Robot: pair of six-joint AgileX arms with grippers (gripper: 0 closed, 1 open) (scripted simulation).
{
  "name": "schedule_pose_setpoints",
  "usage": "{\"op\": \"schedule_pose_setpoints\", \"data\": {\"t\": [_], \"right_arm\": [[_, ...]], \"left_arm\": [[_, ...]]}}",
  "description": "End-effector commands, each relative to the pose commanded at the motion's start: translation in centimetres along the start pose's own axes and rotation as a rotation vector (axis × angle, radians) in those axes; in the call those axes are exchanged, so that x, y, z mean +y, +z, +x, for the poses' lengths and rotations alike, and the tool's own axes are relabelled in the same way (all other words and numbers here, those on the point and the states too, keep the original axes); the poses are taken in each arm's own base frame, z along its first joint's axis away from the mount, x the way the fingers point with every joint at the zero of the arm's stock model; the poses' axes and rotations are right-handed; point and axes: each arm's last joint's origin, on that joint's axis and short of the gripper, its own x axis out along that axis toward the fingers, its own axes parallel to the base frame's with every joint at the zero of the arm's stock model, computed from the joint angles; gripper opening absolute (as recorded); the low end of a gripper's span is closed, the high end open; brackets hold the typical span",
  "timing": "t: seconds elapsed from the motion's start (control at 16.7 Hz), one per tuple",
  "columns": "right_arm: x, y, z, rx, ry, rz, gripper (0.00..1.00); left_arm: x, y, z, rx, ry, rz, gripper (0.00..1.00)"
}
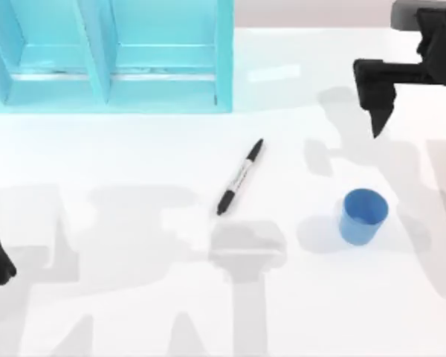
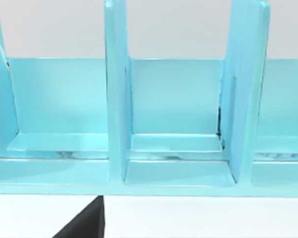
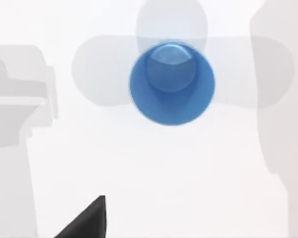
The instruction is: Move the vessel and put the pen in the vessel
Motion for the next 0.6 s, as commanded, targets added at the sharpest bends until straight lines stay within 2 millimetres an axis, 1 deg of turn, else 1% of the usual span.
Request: {"op": "schedule_pose_setpoints", "data": {"t": [0.12,0.36,0.48,0.6], "right_arm": [[0.0,-0.1,-0.4,-0.003,0.002,-0.001,1.00],[0.1,0.0,-0.2,0.000,0.001,-0.002,1.00],[0.9,0.7,0.5,-0.001,0.009,0.020,1.00],[2.5,1.9,1.9,-0.004,0.023,0.071,1.00]], "left_arm": [[0.0,0.0,0.0,0.000,0.000,0.000,1.00],[0.0,0.0,0.0,0.000,0.000,0.000,1.00],[0.0,0.0,0.0,0.000,0.000,0.000,1.00],[0.0,0.0,0.0,0.000,0.000,0.000,1.00]]}}
